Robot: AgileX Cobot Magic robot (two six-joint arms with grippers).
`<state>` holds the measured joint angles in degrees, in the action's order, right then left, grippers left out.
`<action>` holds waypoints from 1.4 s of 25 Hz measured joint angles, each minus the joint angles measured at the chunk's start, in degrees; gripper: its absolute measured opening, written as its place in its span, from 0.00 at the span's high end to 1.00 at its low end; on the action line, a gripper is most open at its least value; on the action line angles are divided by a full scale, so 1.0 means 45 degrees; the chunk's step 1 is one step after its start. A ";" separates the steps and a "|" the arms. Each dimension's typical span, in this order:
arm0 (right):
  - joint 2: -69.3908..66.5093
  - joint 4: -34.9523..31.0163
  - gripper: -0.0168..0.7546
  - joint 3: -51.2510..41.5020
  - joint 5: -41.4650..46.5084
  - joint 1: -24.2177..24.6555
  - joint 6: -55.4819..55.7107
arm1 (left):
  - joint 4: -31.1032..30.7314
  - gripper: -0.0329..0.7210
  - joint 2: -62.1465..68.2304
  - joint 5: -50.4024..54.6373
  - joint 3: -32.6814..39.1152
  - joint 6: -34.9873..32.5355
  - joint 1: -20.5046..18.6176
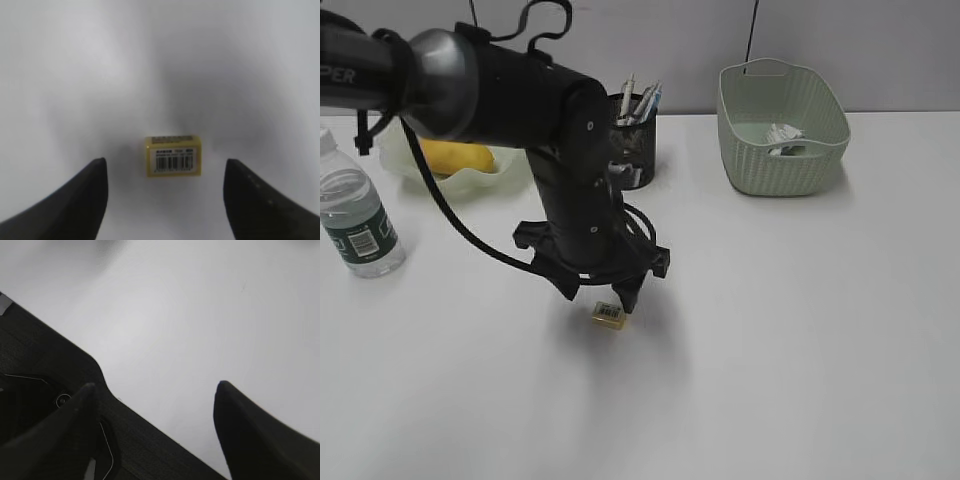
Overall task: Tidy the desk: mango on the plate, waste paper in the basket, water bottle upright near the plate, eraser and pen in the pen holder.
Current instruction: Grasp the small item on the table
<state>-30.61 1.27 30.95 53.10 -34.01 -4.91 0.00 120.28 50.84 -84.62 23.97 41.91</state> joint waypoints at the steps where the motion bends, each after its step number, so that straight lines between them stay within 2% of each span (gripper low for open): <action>1: 0.0000 0.0000 0.25 0.0000 -0.0015 0.0000 0.0000 | 0.0000 0.23 0.0110 -0.0031 0.0000 0.0076 0.0054; 17: 0.0000 0.0000 0.25 -0.0059 -0.0210 0.0000 0.0000 | -0.0709 0.28 0.0916 -0.0404 0.0000 0.0844 0.0319; 20: 0.0000 0.0000 0.25 -0.0059 -0.0223 0.0000 0.0000 | -0.0735 0.34 0.0930 -0.0502 0.0000 0.0857 0.0319; 24: 0.0000 0.0000 0.25 -0.0059 -0.0296 0.0000 0.0000 | -0.0748 0.54 0.0930 -0.0543 0.0000 0.0857 0.0319; 35: 0.0000 0.0000 0.25 -0.0186 -0.0580 0.0000 0.0000 | -0.0962 0.56 0.0411 -0.0055 -0.0028 0.0857 0.0294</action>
<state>-30.61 1.27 30.11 50.49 -34.01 -4.91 -4.33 122.13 50.60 -84.75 27.83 43.23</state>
